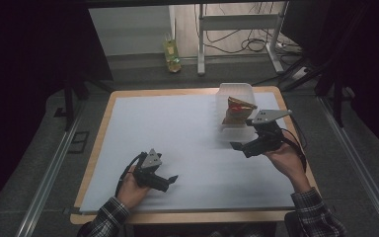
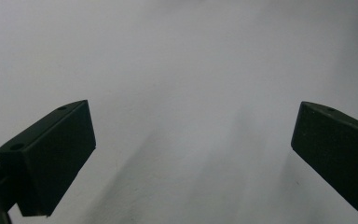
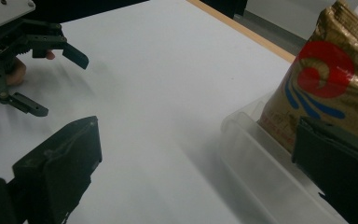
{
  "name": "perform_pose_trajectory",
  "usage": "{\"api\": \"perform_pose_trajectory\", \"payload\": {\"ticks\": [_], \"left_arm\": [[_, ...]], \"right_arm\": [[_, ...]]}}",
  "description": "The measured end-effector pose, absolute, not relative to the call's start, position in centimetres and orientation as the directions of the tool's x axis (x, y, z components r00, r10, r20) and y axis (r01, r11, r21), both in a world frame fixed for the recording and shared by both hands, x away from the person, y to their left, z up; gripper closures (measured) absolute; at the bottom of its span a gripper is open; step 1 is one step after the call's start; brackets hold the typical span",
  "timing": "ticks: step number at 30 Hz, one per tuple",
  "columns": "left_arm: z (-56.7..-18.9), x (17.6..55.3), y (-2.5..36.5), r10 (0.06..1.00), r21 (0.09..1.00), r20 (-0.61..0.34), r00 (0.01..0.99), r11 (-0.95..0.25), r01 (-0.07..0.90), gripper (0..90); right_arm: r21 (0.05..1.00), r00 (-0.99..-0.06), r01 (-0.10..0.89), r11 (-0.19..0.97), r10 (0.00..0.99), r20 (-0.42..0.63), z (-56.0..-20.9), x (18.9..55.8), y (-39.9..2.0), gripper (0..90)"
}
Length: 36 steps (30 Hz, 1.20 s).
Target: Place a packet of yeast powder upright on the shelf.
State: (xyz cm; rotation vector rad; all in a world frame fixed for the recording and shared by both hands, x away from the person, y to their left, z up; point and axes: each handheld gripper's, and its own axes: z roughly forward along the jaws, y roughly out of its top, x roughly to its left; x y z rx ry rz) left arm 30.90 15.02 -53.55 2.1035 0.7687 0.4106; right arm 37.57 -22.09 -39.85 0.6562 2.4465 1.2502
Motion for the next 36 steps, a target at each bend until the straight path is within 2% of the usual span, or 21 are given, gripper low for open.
{"api": "perform_pose_trajectory", "payload": {"ticks": [7, 25, 36], "left_arm": [[-53.5, 30.9, 15.1, 0.652, 0.803, 0.021, 0.758, -0.463, 0.376, 0.0], [-53.4, 30.9, 15.3, 0.654, 0.809, 0.009, 0.756, -0.449, 0.379, 0.0], [-53.3, 30.8, 15.4, 0.656, 0.816, 0.004, 0.755, -0.439, 0.377, 0.0]], "right_arm": [[0.832, -0.833, 0.272, 0.483, 0.551, -0.047, -40.3, 37.4, -22.3, 0.1], [0.835, -0.827, 0.257, 0.486, 0.559, -0.07, -41.9, 35.9, -22.3, 0.0], [0.828, -0.83, 0.276, 0.489, 0.555, -0.051, -44.1, 35.2, -22.0, 0.0]]}}
